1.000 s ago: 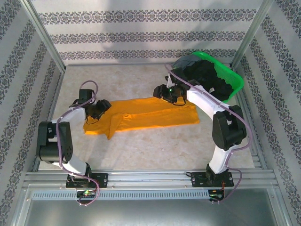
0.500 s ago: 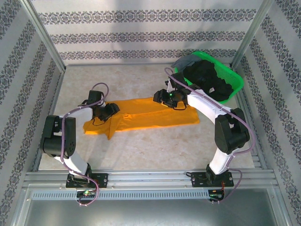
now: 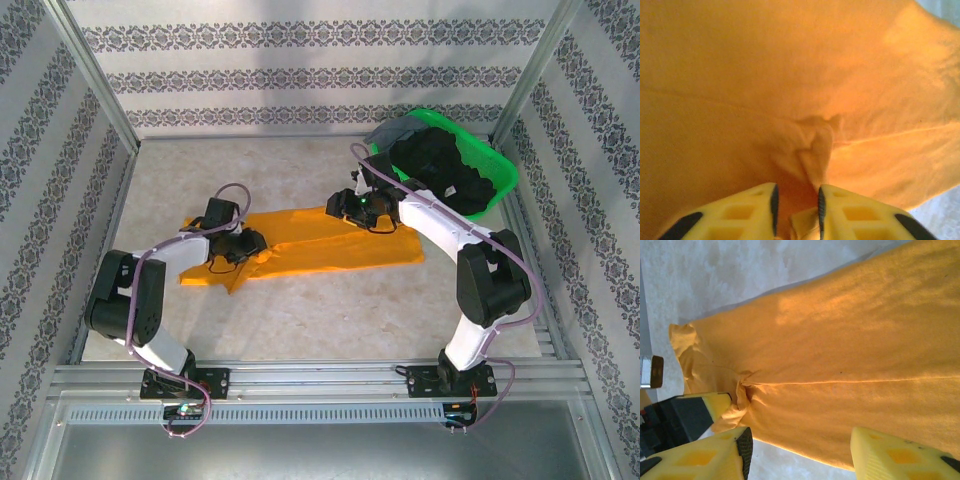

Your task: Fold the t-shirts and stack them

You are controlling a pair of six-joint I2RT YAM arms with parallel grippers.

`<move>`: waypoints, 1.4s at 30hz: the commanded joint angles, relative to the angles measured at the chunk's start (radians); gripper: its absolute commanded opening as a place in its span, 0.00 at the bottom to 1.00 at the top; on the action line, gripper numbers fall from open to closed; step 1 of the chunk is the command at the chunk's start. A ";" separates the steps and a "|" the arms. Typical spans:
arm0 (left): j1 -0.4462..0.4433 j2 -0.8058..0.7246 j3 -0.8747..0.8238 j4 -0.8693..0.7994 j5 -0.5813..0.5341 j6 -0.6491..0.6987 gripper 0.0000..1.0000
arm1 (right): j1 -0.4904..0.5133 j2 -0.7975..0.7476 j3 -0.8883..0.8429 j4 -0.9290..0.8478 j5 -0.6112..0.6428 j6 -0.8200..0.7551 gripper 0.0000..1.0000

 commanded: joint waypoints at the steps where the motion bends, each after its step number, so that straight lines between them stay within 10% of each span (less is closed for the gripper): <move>1: -0.027 -0.031 -0.018 -0.057 0.006 0.011 0.20 | -0.011 -0.006 0.006 0.018 -0.025 0.008 0.55; 20: -0.134 -0.188 -0.087 -0.038 0.047 -0.056 0.30 | -0.001 -0.020 -0.067 0.151 -0.133 0.032 0.55; 33: 0.319 -0.320 -0.131 -0.246 -0.138 -0.061 0.45 | 0.153 -0.006 -0.063 0.195 -0.193 -0.015 0.55; 42: 0.389 -0.173 -0.125 -0.135 -0.065 0.026 0.45 | 0.165 -0.018 -0.075 0.176 -0.193 -0.025 0.55</move>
